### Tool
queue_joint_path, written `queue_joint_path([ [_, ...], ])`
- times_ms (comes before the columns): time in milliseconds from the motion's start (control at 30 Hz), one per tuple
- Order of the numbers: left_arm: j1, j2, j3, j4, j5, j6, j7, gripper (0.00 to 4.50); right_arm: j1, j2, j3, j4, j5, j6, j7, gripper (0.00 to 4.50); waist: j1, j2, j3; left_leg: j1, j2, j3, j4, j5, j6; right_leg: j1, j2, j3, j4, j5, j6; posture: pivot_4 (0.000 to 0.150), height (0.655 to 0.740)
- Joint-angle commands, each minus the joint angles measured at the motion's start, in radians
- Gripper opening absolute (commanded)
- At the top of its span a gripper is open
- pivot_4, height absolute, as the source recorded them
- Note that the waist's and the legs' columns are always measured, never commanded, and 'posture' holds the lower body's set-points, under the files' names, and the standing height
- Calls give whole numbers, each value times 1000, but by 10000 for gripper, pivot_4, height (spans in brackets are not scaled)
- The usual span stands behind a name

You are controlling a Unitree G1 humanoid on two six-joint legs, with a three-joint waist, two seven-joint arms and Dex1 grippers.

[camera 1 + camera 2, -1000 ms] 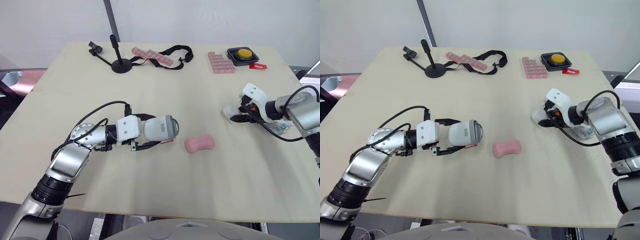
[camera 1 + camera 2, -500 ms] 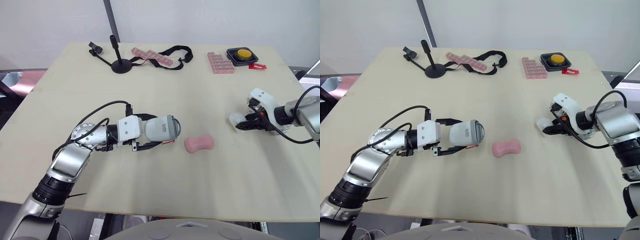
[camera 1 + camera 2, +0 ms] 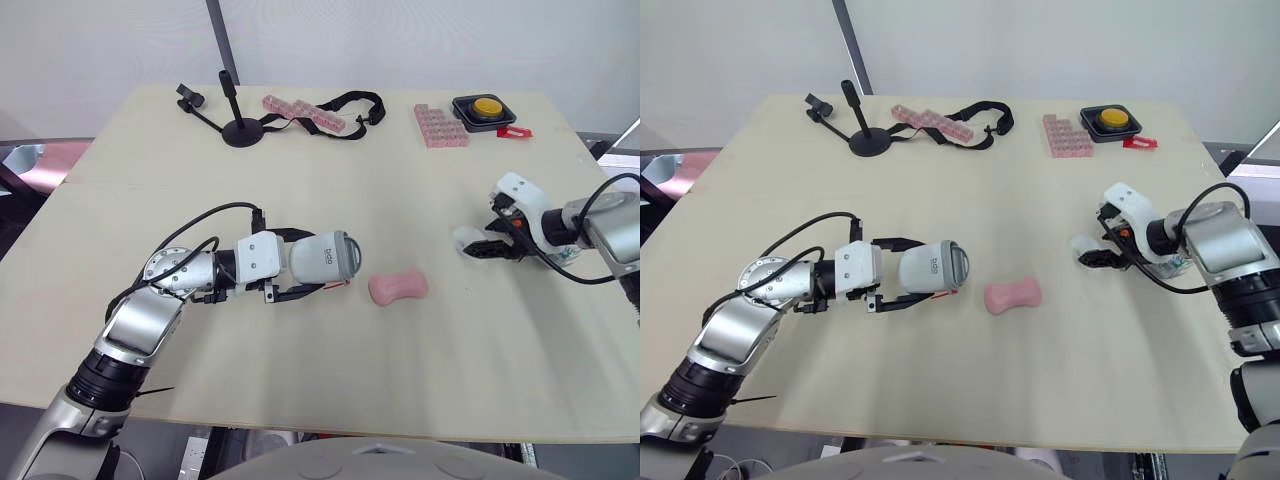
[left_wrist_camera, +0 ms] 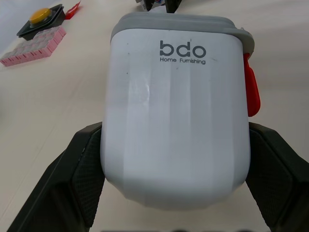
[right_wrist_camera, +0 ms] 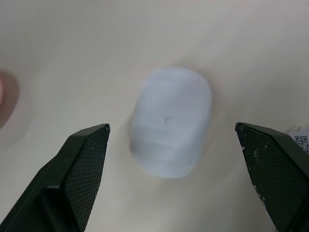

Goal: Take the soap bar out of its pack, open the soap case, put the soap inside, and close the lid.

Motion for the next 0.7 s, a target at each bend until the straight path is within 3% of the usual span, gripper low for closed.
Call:
queue_joint_path([
  [33, 1, 12, 19, -25, -8, -6, 3, 35028, 15, -7, -94, -56, 23, -36, -7, 44696, 1, 0, 0, 0, 0, 0, 0, 0, 0, 0, 0, 0, 0, 0, 0, 1500, 7400],
  [167, 0, 18, 22, -20, -9, -6, -3, 35028, 106, 17, -223, -120, 90, -149, 9, 44696, 3, 0, 0, -1, 0, 0, 0, 0, 0, 0, -1, 0, 0, 0, 0, 1500, 7400],
  [400, -29, 77, 12, -34, -79, 201, -70, 35028, 433, 188, -581, -214, 271, -636, 141, 44696, 7, 0, 0, -1, 0, 1, 0, 0, 0, -2, -2, 1, 0, 0, 0, 1500, 7400],
  [567, -94, 126, -6, -37, -136, 344, -148, 35028, 673, 214, -621, -267, 307, -782, 284, 44696, 3, 0, 0, -1, 0, 0, 0, 0, 1, -3, -3, 1, 0, 0, 0, 1500, 7400],
  [700, -149, 166, -40, -29, -140, 377, -228, 35028, 780, 211, -592, -275, 304, -861, 376, 44696, -19, 0, 0, 0, 0, 0, 0, 0, 1, -3, -3, 1, -4, 0, 0, 1500, 7400],
])
